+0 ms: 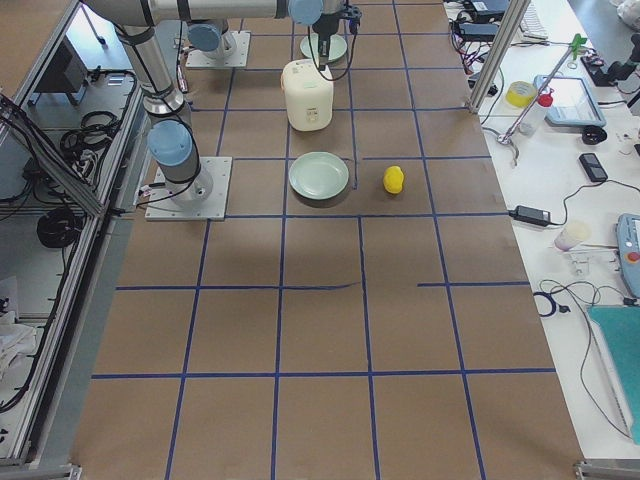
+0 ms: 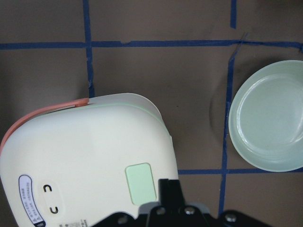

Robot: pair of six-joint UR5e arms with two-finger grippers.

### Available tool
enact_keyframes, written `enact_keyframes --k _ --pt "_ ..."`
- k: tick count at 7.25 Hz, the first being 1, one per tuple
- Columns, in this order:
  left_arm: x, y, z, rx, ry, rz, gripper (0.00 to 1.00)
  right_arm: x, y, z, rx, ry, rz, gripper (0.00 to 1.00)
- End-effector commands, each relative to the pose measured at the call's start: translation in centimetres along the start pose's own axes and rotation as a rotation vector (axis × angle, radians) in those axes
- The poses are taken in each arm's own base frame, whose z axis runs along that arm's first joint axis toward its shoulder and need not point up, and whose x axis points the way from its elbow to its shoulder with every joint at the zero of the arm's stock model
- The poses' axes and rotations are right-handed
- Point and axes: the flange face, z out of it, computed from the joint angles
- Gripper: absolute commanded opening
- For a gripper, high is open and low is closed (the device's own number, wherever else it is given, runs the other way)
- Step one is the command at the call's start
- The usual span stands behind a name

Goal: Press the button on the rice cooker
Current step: 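Move the right gripper over the rice cooker's green lid button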

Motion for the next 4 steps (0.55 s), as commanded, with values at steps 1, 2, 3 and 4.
enact_keyframes --k 1,2,3,4 --pt "0.0 0.0 0.0 0.000 0.000 0.000 1.00 -1.1 1.0 3.6 -0.011 -0.050 -0.052 0.00" --pt "0.0 0.0 0.0 0.000 0.000 -0.001 1.00 -1.1 1.2 4.0 -0.019 -0.045 -0.055 0.00" --pt "0.0 0.0 0.0 0.000 0.000 -0.001 1.00 -1.0 1.3 4.2 -0.024 -0.044 -0.058 0.00" --pt "0.0 0.0 0.0 0.000 0.000 0.000 1.00 -1.2 1.4 4.6 -0.033 -0.041 -0.064 0.00"
